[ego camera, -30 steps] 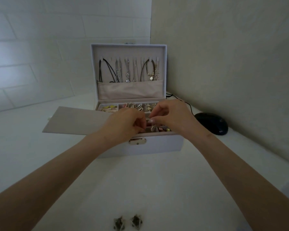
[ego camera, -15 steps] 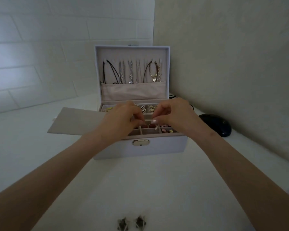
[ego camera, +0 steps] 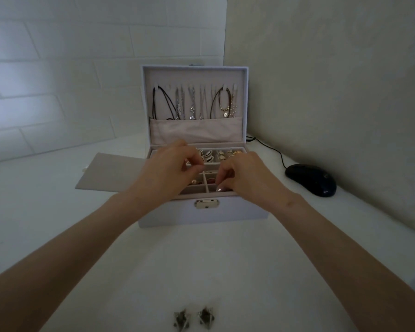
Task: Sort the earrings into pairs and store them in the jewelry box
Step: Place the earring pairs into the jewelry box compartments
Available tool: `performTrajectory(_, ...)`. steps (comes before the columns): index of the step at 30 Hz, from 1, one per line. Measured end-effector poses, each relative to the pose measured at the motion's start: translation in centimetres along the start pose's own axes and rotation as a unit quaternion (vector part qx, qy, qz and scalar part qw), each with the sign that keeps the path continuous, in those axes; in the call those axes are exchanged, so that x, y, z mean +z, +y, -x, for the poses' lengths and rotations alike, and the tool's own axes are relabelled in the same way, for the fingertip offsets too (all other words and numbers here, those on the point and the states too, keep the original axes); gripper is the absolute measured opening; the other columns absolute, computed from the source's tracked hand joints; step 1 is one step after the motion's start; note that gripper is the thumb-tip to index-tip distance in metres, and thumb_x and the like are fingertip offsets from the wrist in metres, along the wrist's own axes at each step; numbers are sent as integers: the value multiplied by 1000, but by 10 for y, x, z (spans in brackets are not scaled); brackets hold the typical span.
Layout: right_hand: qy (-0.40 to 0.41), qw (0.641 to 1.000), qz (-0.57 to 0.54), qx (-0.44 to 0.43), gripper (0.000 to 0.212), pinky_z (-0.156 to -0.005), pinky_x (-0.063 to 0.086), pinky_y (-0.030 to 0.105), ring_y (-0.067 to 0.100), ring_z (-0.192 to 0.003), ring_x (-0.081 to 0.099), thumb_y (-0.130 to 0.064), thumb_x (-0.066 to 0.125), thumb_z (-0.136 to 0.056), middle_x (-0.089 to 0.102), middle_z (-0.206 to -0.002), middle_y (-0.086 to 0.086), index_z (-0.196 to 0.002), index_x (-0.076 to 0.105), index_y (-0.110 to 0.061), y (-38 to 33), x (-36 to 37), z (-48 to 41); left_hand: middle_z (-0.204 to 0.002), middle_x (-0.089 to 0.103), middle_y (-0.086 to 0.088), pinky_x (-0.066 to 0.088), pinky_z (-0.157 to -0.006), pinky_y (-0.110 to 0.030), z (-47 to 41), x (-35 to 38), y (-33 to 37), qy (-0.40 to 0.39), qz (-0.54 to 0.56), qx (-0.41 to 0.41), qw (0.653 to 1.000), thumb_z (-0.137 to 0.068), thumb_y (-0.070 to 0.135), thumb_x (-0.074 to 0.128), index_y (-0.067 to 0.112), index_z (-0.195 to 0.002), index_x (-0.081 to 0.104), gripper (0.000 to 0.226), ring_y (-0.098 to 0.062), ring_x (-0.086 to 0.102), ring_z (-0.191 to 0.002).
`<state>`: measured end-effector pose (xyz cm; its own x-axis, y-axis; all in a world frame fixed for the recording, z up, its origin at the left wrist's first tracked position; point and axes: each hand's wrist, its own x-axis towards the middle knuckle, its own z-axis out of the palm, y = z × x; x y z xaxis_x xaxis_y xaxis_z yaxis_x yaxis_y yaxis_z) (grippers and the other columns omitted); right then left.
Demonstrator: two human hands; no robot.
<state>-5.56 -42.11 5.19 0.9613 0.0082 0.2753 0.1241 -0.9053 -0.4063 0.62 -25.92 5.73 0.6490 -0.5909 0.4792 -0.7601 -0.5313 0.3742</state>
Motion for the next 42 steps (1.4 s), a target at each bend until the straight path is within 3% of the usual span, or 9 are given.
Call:
performTrajectory(4, -2, 1000, 6, -16, 13, -60, 33, -1, -7, -57, 43, -2, 70, -75, 67, -73, -3, -81, 76, -11, 0, 0, 2, -83, 52, 6, 45, -74, -32, 3, -2, 0, 8, 8, 5, 1000, -84, 22, 65, 23, -77, 63, 7, -14, 54, -71)
performTrajectory(11, 32, 993, -114, 14, 14, -61, 40, 7, -7, -62, 53, -6, 76, -71, 59, -63, -17, -72, 72, -20, -16, -11, 30, -63, 56, 11, 43, -61, -27, 35, -24, 19, -14, 38, 9, 999, -82, 28, 63, 24, -76, 53, 13, -8, 52, -60)
performTrajectory(14, -67, 987, -148, -4, 12, -58, 39, 7, -6, -61, 53, -13, 78, -71, 61, -64, -16, -72, 71, -23, -33, -13, 57, -58, 58, 10, 41, -57, -21, 60, -34, 27, -121, 31, 2, 992, -79, 40, 62, 28, -69, 51, 19, -6, 53, -61)
performTrajectory(18, -222, 962, -157, -13, 12, -58, 43, 13, -3, -63, 54, -29, 78, -70, 64, -74, -11, -79, 69, -30, -48, -5, 83, -70, 62, 10, 43, -60, -16, 84, -36, 30, -300, 27, -21, 953, -67, 50, 70, 32, -69, 52, 26, -4, 55, -72)
performTrajectory(23, -299, 947, -116, -19, 27, -70, 49, 20, 1, -73, 57, -34, 80, -68, 66, -84, -10, -91, 68, -28, -57, 3, 100, -79, 58, 19, 41, -63, -13, 102, -28, 29, -378, 19, -7, 926, -63, 52, 76, 37, -75, 52, 30, 3, 51, -77)
performTrajectory(30, -246, 965, -87, -25, 19, -64, 43, 13, 1, -74, 54, -31, 79, -69, 61, -80, -12, -85, 69, -25, -60, 18, 115, -82, 49, 19, 33, -65, -7, 120, -21, 32, -390, -3, 39, 920, -73, 44, 72, 31, -86, 53, 26, 11, 44, -73)
performTrajectory(35, -218, 969, -110, -28, 12, -66, 49, 21, 4, -72, 57, -21, 76, -72, 63, -75, -9, -80, 67, -20, -61, 19, 118, -76, 50, 19, 33, -64, -9, 124, -16, 32, -368, -13, 23, 929, -74, 42, 70, 31, -79, 53, 21, 6, 44, -70)
performTrajectory(38, -210, 971, -113, -22, 12, -69, 52, 24, 5, -72, 59, -18, 76, -73, 64, -76, -6, -82, 68, -19, -57, 17, 115, -72, 51, 19, 35, -62, -9, 121, -20, 30, -342, -11, 11, 939, -74, 39, 72, 36, -68, 47, 26, 6, 46, -69)
performTrajectory(42, -181, 972, -150, 11, 13, -67, 52, 16, 3, -71, 63, -16, 78, -73, 68, -75, -5, -85, 73, -17, -50, 11, 104, -70, 60, 12, 39, -61, -12, 93, -37, 22, -251, 14, -29, 967, -70, 29, 78, 34, -64, 54, 25, 3, 51, -70)
